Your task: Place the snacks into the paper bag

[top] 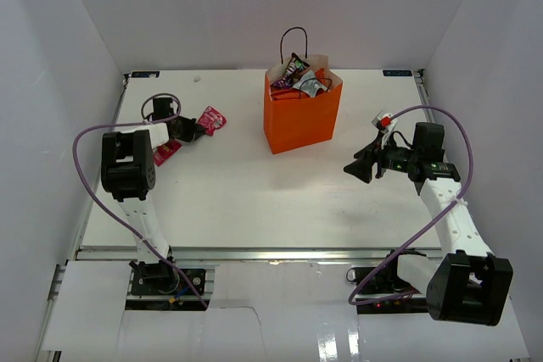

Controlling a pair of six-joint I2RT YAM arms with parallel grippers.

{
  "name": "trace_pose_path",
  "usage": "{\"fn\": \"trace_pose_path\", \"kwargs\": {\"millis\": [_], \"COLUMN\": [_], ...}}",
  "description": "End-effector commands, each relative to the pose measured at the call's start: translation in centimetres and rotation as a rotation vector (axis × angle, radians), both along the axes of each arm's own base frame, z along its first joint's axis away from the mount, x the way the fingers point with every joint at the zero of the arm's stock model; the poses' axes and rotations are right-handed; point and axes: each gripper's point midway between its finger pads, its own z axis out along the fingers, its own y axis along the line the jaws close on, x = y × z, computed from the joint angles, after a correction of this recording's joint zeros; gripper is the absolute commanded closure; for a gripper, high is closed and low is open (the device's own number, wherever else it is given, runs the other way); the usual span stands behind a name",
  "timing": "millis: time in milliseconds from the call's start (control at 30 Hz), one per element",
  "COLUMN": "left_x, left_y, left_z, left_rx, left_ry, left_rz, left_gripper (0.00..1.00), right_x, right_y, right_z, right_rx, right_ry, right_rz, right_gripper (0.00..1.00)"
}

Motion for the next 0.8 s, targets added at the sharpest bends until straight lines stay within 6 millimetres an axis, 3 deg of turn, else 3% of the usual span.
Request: {"fn": "trace_pose_path", "kwargs": {"millis": [0,167,200,267,333,367,433,467,500,533,567,600,633,667,700,767], "left_x": [0.1,-0.7,-0.8,-2.4,-4.5,-6.5,-8.9,-11.2,-13.1,-14.4,-15.7,-17.7,-19.2,-20.1,-21.7,-23.0], "left_y": [0.0,-1.1,-1.8,-2.6,-4.0,-4.7,-5.9,-6.6,-8.9,-9.6,-10.2,-10.8,-12.0,-12.4,-12.7,-13.3], "left_z": [1.1,3.5,5.5,5.9,8.1,7.3,7.8,8.1,9.8,8.5,10.2,9.1,9.3,11.1,10.3,11.2], "left_rx": [0.062,0.111,0.122,0.121,0.103,0.085,0.083,0.078,0.071,0.053,0.060,0.047,0.039,0.038,0.019,-0.010], "left_ry": [-0.080,-0.214,-0.299,-0.352,-0.438,-0.432,-0.467,-0.480,-0.535,-0.502,-0.554,-0.528,-0.540,-0.595,-0.582,-0.610], "left_rz": [-0.073,-0.231,-0.297,-0.363,-0.459,-0.495,-0.571,-0.604,-0.675,-0.697,-0.716,-0.733,-0.764,-0.751,-0.751,-0.728], "left_gripper": [0.92,0.98,0.98,0.99,1.00,1.00,1.00,1.00,1.00,1.00,1.00,1.00,1.00,1.00,1.00,1.00], "right_x": [-0.5,-0.2,0.0,0.2,-0.1,0.5,-0.8,0.2,-0.8,-1.1,-0.7,-1.1,-1.2,-0.8,-0.6,-0.2], "right_y": [0.9,1.3,1.8,2.6,5.1,5.6,9.2,10.2,12.5,13.7,15.1,16.9,18.0,19.2,20.5,22.2], "right_z": [1.7,2.1,2.8,2.7,3.4,2.7,2.8,3.0,3.1,3.4,4.2,4.2,4.5,4.6,4.6,3.0], "right_rx": [0.061,0.079,0.080,0.077,0.034,-0.019,-0.050,-0.069,-0.055,-0.048,-0.029,-0.043,-0.023,-0.022,-0.031,-0.034], "right_ry": [-0.017,0.026,0.017,0.050,0.036,0.041,0.053,0.025,0.070,0.065,0.037,0.026,0.060,0.064,0.070,0.191], "right_rz": [0.077,0.107,0.129,0.155,0.224,0.209,0.280,0.256,0.274,0.278,0.277,0.266,0.234,0.215,0.167,0.116], "right_gripper": [0.31,0.31,0.31,0.31,0.32,0.31,0.31,0.30,0.23,0.18,0.11,0.06,0.02,0.02,0.02,0.03]}}
